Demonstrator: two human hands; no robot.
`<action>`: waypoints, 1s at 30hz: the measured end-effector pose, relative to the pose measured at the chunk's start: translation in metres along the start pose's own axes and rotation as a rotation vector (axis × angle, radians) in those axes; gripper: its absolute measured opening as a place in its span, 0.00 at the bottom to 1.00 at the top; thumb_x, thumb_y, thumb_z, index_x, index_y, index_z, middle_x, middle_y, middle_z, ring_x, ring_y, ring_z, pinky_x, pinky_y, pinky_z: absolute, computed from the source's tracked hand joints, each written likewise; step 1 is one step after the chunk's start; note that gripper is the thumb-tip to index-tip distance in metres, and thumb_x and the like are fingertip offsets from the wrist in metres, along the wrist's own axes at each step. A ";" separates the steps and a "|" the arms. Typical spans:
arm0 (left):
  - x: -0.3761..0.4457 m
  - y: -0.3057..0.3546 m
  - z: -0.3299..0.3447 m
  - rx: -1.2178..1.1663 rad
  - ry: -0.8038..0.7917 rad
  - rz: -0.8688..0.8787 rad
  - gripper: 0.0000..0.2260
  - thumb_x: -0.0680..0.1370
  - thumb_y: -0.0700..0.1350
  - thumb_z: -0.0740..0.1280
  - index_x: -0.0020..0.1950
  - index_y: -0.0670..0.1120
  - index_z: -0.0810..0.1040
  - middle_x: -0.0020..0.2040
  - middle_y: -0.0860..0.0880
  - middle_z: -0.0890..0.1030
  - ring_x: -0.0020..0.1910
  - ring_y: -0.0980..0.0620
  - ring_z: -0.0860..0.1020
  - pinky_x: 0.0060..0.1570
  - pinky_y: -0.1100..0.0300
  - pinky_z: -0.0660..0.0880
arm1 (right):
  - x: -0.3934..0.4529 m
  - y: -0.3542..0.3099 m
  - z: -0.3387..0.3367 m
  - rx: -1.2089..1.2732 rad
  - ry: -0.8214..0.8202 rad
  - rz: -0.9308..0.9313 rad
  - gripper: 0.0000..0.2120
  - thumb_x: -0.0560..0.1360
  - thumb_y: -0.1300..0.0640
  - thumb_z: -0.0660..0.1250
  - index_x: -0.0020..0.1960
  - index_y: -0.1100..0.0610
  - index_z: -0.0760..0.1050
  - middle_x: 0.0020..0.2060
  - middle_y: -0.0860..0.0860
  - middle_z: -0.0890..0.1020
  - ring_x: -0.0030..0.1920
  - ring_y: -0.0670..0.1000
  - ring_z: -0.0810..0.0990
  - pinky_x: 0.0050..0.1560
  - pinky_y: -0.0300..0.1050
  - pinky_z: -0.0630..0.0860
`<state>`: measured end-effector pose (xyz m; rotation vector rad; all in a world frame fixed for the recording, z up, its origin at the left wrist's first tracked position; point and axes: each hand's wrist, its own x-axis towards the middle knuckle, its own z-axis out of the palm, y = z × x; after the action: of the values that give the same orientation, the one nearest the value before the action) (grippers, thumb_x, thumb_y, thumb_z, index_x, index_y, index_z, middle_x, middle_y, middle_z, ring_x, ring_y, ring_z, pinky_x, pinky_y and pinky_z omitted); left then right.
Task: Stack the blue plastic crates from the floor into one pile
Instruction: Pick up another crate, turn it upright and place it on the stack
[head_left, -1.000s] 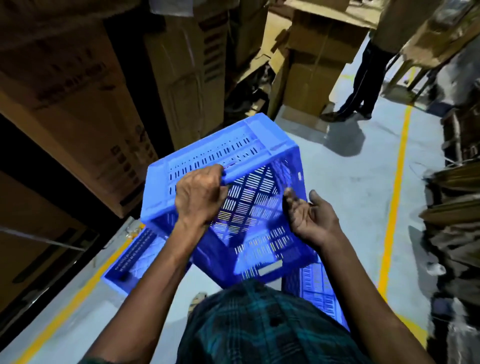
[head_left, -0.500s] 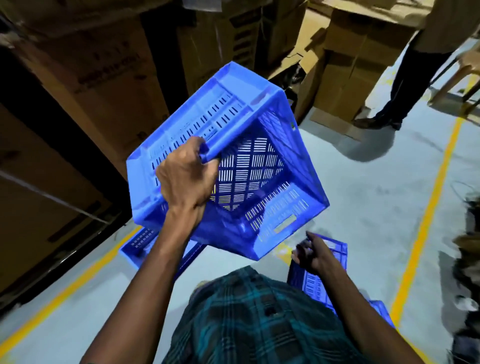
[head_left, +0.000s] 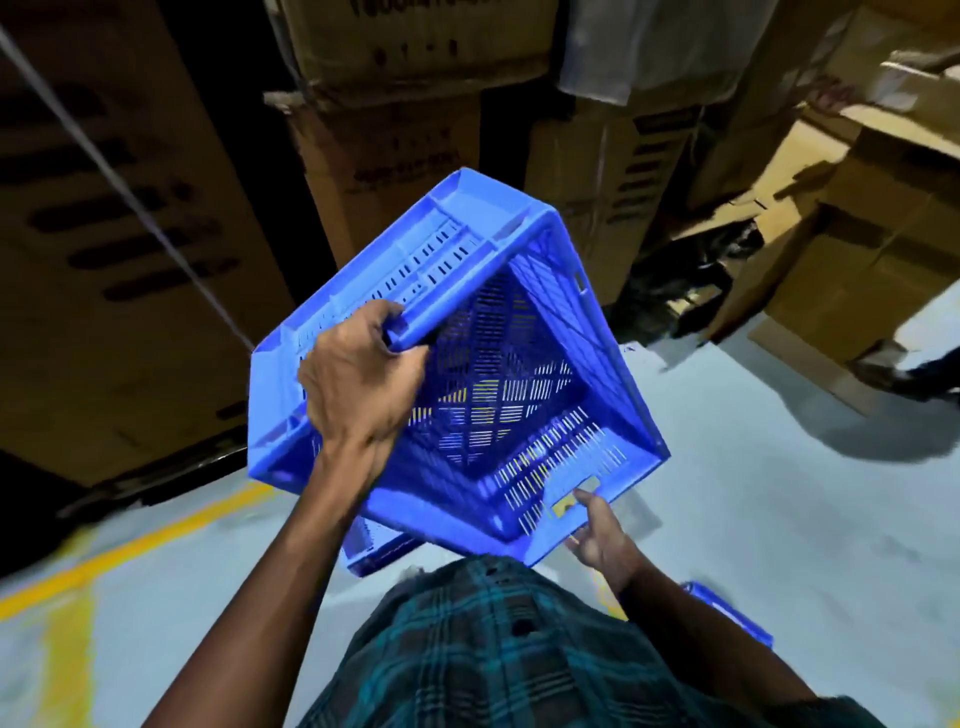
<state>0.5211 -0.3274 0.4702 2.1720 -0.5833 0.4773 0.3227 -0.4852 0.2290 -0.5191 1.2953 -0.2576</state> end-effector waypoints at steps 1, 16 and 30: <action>0.007 -0.005 -0.001 -0.005 0.014 -0.027 0.14 0.64 0.50 0.73 0.49 0.52 0.84 0.43 0.45 0.86 0.45 0.40 0.83 0.42 0.53 0.77 | 0.001 -0.005 0.008 0.033 0.001 -0.017 0.04 0.79 0.59 0.61 0.46 0.54 0.73 0.40 0.55 0.74 0.38 0.52 0.74 0.43 0.46 0.73; 0.102 -0.165 0.030 -0.034 0.087 -0.556 0.24 0.63 0.67 0.71 0.45 0.48 0.84 0.36 0.46 0.84 0.38 0.43 0.83 0.38 0.56 0.75 | 0.041 -0.084 0.132 0.061 0.206 -0.244 0.13 0.78 0.61 0.64 0.35 0.57 0.67 0.29 0.53 0.68 0.23 0.49 0.67 0.25 0.39 0.67; 0.057 -0.304 0.076 0.202 -0.039 -1.092 0.25 0.72 0.64 0.68 0.47 0.41 0.82 0.46 0.36 0.83 0.48 0.35 0.81 0.48 0.48 0.77 | 0.085 -0.130 0.220 -0.441 0.102 -0.198 0.10 0.77 0.60 0.65 0.36 0.56 0.72 0.20 0.50 0.75 0.21 0.50 0.73 0.20 0.34 0.70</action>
<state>0.7468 -0.2323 0.2668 2.3090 0.6723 -0.1154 0.5699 -0.5874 0.2621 -1.0233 1.4073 -0.1617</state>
